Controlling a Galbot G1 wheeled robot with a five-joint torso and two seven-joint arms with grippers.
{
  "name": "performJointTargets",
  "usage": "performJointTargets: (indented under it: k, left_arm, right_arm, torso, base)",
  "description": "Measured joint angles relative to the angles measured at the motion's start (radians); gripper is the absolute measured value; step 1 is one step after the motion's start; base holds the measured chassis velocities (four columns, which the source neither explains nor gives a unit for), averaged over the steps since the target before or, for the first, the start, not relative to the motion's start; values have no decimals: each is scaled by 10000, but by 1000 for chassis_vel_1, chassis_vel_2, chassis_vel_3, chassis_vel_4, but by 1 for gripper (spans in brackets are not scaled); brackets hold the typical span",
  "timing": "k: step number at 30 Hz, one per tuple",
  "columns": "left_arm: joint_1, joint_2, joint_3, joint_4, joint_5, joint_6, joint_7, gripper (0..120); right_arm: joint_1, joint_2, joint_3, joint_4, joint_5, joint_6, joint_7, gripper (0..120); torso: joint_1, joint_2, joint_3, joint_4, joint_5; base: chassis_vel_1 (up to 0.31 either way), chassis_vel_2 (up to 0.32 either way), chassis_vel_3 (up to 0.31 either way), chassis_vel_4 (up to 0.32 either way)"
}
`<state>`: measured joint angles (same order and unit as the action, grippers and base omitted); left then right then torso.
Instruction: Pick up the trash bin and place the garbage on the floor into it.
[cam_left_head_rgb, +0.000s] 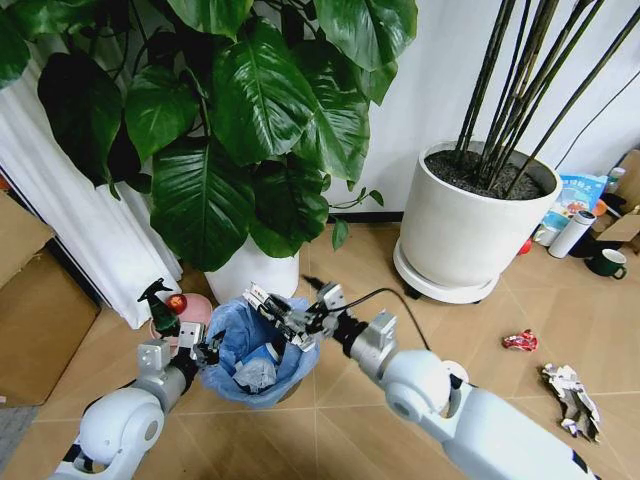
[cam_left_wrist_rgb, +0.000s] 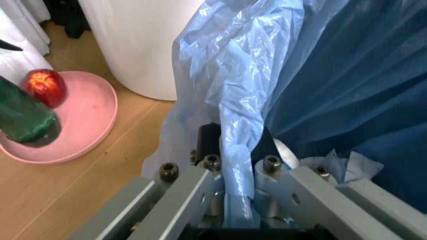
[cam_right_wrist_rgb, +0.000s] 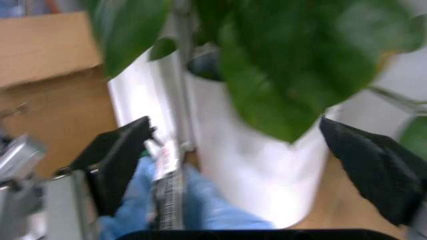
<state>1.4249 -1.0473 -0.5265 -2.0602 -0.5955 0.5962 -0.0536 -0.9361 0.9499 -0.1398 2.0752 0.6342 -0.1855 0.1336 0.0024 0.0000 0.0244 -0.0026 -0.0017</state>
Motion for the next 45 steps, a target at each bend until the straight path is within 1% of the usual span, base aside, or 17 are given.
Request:
performJointTargets:
  k: [2,3,6,7,10,11,15,18,21,22,24,25,26,28,29,33,45]
  left_arm:
    - [72,-23,-25,-40,37,-7,5,0]
    - [72,-23,-25,-40,37,-7,5,0]
    - [122,-51,-58,-106,75,-17,12,0]
    - [122,-51,-58,-106,75,-17,12,0]
    - [115,-51,-67,-161,84,-19,21,0]
    - [115,-51,-67,-161,84,-19,21,0]
    - [94,-46,-82,-222,99,-30,83,0]
    - [104,-42,-112,-256,107,-37,125,0]
    - [118,-42,-139,-275,122,-50,163,0]
    - [145,-42,-165,-294,140,-61,217,0]
    - [153,-40,-183,-302,145,-64,232,0]
    - [172,-35,-214,-317,157,-80,276,0]
    - [176,-18,-234,-322,164,-92,322,0]
    - [167,-2,-228,-322,164,-94,332,0]
    - [167,-2,-228,-322,164,-94,332,0]
    - [141,0,-165,-292,182,-99,335,0]
    - [161,26,-150,-255,237,-118,370,0]
  right_arm:
    - [-387,-213,704,207,133,-37,173,100]
    - [-387,-213,704,207,133,-37,173,100]
    - [-1197,-539,1980,445,241,-187,383,100]
    - [-1197,-539,1980,445,241,-187,383,100]
    - [-2472,-793,3418,401,262,-589,703,100]
    - [-2472,-793,3418,401,262,-589,703,100]
    - [-3568,-557,4690,-849,151,-920,1151,100]
    - [-3733,-298,5073,-1749,-71,-946,1222,100]
    - [-3736,-106,5271,-2339,-198,-946,1234,100]
    - [-3680,113,5393,-3021,-297,-958,1234,100]
    - [-3651,196,5428,-3281,-352,-963,1239,100]
    - [-3550,450,5515,-4008,-564,-944,1238,100]
    - [-3473,919,5669,-4961,-766,-957,1318,100]
    - [-3454,1292,5829,-5527,-929,-967,1405,100]
    - [-3454,1292,5829,-5527,-929,-967,1405,100]
    - [-3366,2121,6163,-6533,-1217,-808,1419,100]
    - [-2555,3022,6633,-8165,-1180,-577,1457,100]
  torso:
    - [0,0,0,1,-1]
    - [0,0,0,1,-1]
    - [0,1,0,0,-2]
    - [0,1,0,0,-2]
    - [0,0,-1,-3,-3]
    - [0,0,-1,-3,-3]
    - [0,0,-1,-2,-3]
    - [0,0,0,-1,5]
    - [0,0,0,1,-2]
    - [0,0,0,1,-3]
    - [0,0,1,0,3]
    - [0,1,1,3,-6]
    - [0,1,0,2,2]
    - [0,0,1,-1,-4]
    - [0,0,1,-1,-4]
    - [0,0,1,-1,-2]
    - [0,0,0,1,-5]
  base:
    - [0,0,0,0]
    - [0,0,0,0]
    - [0,0,0,0]
    - [0,0,0,0]
    - [0,0,0,0]
    - [0,0,0,0]
    - [0,0,0,0]
    - [0,0,0,0]
    - [0,0,0,0]
    - [0,0,0,0]
    - [0,0,0,0]
    - [0,0,0,0]
    - [0,0,0,0]
    - [0,0,0,0]
    - [0,0,0,0]
    - [0,0,0,0]
    - [0,0,0,0]
